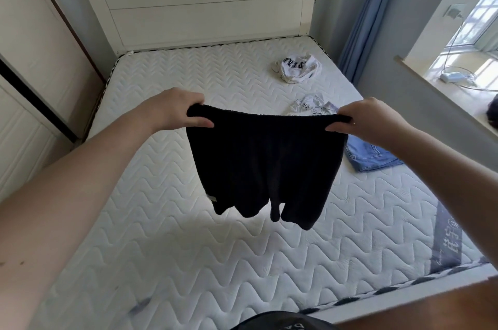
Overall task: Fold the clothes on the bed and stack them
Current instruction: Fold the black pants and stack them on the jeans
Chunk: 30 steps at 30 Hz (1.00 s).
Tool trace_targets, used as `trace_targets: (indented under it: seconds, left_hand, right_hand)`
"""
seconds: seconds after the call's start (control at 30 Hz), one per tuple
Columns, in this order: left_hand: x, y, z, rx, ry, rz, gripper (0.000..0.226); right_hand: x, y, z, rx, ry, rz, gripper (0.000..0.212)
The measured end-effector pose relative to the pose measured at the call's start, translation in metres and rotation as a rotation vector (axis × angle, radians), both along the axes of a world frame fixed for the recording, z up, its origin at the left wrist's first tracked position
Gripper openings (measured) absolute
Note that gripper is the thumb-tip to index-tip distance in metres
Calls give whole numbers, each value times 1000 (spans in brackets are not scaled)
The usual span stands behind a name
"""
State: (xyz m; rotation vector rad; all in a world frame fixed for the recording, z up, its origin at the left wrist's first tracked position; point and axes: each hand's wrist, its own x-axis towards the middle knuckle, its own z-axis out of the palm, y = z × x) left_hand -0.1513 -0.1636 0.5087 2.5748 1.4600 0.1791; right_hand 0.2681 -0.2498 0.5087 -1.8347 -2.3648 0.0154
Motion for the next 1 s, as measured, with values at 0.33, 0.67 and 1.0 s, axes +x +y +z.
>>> trace_targets:
  seconds: [0.33, 0.67, 1.0]
  left_hand:
    - [30, -1, -14, -207, -396, 65, 34]
    - [79, 35, -23, -285, -413, 204, 36]
    - [110, 73, 22, 325, -361, 202, 33]
  right_hand:
    - [14, 2, -23, -40, 183, -102, 48]
    - [44, 61, -46, -269, 318, -257, 15]
    - [56, 135, -11, 88, 726, -236, 19]
